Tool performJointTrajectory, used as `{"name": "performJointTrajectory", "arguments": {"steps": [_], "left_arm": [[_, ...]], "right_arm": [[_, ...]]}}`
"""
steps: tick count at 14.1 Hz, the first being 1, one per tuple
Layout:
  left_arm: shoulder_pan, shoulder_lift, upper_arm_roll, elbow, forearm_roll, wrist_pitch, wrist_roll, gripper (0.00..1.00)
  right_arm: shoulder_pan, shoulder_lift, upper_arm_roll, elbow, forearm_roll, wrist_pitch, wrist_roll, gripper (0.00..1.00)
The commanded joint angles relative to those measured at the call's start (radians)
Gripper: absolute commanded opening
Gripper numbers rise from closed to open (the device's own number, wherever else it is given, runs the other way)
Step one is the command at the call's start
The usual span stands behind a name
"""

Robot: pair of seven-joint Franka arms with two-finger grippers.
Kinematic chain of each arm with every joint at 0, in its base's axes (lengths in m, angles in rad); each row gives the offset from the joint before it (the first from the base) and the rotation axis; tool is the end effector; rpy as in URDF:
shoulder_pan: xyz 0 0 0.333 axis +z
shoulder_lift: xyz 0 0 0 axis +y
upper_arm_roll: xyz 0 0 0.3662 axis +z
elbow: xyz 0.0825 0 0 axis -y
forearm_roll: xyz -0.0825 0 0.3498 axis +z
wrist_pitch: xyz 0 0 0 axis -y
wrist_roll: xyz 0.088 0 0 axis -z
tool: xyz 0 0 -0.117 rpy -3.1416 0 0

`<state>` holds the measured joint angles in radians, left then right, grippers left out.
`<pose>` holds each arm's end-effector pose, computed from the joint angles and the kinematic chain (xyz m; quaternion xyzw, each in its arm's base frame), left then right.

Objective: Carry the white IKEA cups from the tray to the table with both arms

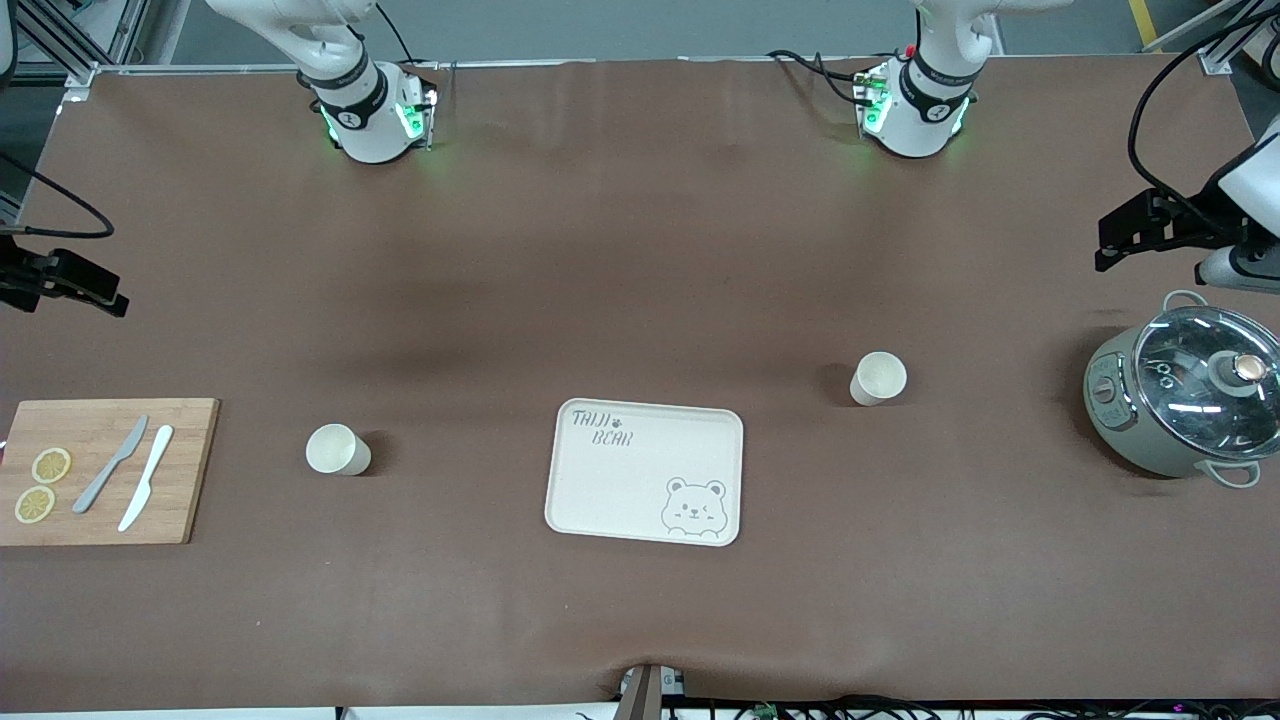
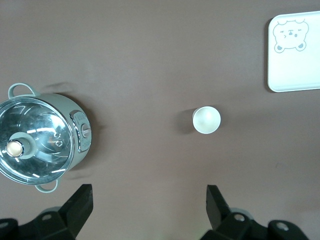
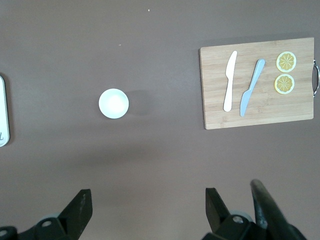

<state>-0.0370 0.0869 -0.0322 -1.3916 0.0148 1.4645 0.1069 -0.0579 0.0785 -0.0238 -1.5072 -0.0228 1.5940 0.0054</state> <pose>0.5399 -0.0345 0.6869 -0.9962 0.0872 0.0071 0.0058 0.5489 -0.0469 0.6527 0.9990 -0.0433 0.0037 0.0125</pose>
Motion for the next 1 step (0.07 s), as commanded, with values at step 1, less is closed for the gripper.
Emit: {"name": "performJointTrajectory", "arguments": {"steps": [1], "left_arm": [[-0.004,-0.003,0.008,0.003,0.004,-0.003,0.017,1.0]], "right_arm": [[-0.003,0.001,0.01,0.005,0.003,0.015,0.021,1.0]]}}
